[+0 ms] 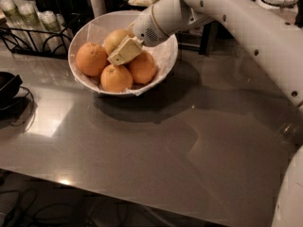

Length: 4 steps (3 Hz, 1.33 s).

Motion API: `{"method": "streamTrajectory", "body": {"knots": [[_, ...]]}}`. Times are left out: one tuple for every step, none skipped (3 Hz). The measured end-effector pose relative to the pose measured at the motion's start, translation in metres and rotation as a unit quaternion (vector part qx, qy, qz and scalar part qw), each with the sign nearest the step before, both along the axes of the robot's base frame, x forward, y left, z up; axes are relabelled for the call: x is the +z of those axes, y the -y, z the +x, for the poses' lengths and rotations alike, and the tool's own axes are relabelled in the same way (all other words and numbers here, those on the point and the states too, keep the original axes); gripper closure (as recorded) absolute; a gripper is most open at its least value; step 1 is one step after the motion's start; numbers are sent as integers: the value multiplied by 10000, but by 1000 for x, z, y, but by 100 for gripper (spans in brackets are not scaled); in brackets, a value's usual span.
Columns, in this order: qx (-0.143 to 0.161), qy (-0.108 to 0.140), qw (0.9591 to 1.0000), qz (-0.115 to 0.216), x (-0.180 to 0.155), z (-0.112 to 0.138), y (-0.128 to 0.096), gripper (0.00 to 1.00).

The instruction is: Pick orange from white bowl

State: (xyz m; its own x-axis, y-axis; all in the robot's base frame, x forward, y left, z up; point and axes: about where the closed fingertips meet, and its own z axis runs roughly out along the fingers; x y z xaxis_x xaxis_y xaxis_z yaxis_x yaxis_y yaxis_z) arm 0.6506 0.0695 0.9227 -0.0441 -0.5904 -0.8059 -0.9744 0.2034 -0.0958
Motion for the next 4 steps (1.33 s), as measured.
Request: {"method": "streamTrajectory", "body": {"knots": [[0, 0, 10000, 0, 0, 0, 0, 65], [2, 3, 10000, 2, 0, 0, 0, 89], [54, 79, 9999, 61, 7, -3, -4, 100], [188, 317, 9991, 210, 32, -14, -6, 100]]}}
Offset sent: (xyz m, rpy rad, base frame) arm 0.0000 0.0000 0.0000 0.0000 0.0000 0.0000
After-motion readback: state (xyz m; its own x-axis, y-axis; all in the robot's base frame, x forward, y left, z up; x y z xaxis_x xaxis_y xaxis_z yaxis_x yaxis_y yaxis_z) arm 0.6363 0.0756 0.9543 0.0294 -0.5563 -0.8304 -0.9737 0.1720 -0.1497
